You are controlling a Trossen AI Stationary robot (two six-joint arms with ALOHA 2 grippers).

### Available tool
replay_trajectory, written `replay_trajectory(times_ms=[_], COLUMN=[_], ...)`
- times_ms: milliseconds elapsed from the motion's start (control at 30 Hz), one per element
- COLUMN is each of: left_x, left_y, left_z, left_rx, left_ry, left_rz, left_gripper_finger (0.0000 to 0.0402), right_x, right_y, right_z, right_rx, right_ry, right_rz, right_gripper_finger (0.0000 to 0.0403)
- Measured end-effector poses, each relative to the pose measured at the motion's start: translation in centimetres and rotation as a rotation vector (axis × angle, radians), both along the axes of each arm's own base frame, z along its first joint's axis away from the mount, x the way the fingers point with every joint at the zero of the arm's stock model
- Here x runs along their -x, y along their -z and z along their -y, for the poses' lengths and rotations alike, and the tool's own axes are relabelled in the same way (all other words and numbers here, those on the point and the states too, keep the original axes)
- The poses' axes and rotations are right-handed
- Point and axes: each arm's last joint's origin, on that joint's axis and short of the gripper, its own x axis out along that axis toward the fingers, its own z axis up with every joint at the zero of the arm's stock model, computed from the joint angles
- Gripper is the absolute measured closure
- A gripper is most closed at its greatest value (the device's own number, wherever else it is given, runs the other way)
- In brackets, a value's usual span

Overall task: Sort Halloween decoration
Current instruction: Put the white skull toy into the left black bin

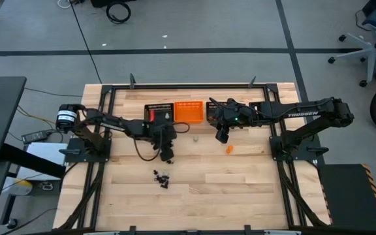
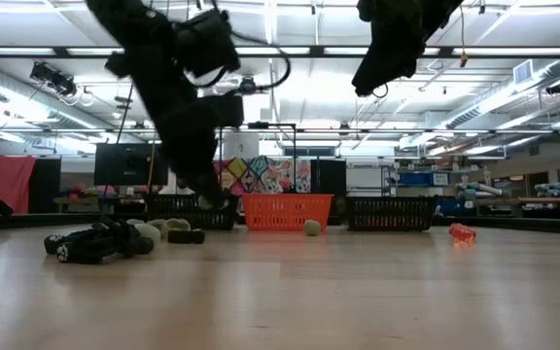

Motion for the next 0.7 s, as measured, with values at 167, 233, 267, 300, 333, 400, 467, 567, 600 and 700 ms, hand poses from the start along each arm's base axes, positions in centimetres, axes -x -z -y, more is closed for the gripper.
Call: replay_trajectory(times_ms=[167, 233, 267, 300, 333, 400, 467, 567, 600, 700], left_x=[-1.0, -1.2, -1.2, -1.2, -1.1, -1.1, -0.7, 0.0, 0.3, 1.3], left_y=[-3.1, -4.3, -4.8, -5.3, -5.7, -6.1, -6.1, -5.9, -5.7, -5.1], left_z=[-1.1, -1.9, -2.3, -2.8, -3.3, -4.6, -6.0, -8.0, -8.7, -10.6], left_rx=[-0.090, -0.143, -0.172, -0.198, -0.218, -0.244, -0.257, -0.267, -0.268, -0.244], left_ry=[-0.040, -0.068, -0.074, -0.076, -0.077, -0.077, -0.090, -0.121, -0.136, -0.169], left_rz=[-0.054, -0.080, -0.100, -0.121, -0.137, -0.143, -0.167, -0.199, -0.207, -0.234], left_gripper_finger=[0.0322, 0.0322, 0.0322, 0.0322, 0.0322, 0.0322, 0.0322, 0.0322, 0.0322, 0.0322], right_x=[0.0, 0.2, 0.3, 0.4, 0.5, 0.7, 0.8, 0.9, 0.9, 1.0], right_y=[0.0, 0.2, 0.2, 0.3, 0.4, 0.6, 0.7, 0.7, 0.7, 0.8], right_z=[0.0, 0.0, 0.1, 0.1, 0.2, 0.4, 0.5, 0.7, 0.7, 0.5], right_rx=[0.006, 0.001, 0.003, 0.003, 0.008, 0.020, 0.024, 0.011, 0.009, 0.002], right_ry=[-0.005, 0.016, 0.032, 0.047, 0.061, 0.079, 0.090, 0.110, 0.112, 0.116], right_rz=[-0.010, -0.021, -0.030, -0.041, -0.052, -0.080, -0.100, -0.097, -0.097, -0.106], right_gripper_finger=[0.0238, 0.0238, 0.0238, 0.0238, 0.0238, 0.0238, 0.0238, 0.0238, 0.0238, 0.0238])
